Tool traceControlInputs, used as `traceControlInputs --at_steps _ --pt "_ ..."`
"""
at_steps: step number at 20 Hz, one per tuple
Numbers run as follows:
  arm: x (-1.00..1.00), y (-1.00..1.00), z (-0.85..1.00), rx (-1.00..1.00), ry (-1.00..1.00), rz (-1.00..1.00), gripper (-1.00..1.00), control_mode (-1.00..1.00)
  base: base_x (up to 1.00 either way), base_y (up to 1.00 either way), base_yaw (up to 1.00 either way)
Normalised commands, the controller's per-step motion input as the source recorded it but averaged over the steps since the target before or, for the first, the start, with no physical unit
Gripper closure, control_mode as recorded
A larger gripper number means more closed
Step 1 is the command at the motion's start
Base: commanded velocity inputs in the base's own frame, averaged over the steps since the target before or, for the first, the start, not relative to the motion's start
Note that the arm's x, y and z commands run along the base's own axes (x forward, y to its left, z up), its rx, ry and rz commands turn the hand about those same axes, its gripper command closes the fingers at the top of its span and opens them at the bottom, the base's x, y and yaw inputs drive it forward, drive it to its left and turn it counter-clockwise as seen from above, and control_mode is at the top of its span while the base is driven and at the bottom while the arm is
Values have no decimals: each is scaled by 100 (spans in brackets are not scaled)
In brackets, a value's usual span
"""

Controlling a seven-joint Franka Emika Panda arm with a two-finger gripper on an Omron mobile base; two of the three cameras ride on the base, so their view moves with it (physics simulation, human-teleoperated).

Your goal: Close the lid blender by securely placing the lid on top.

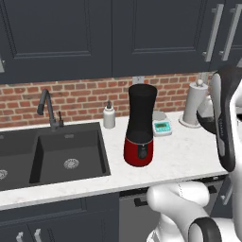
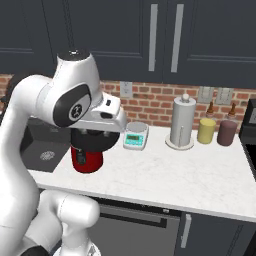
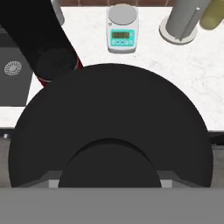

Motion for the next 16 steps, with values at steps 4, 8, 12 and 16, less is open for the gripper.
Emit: traceControlInputs --at_steps 4,8,12,16 --pt "8 57 33 0 -3 2 100 -100 0 0 0" --pt "14 44 23 0 -1 2 100 -100 0 0 0" --pt "8 39 24 0 0 2 100 -100 0 0 0" --pt "18 30 20 0 0 2 100 -100 0 0 0"
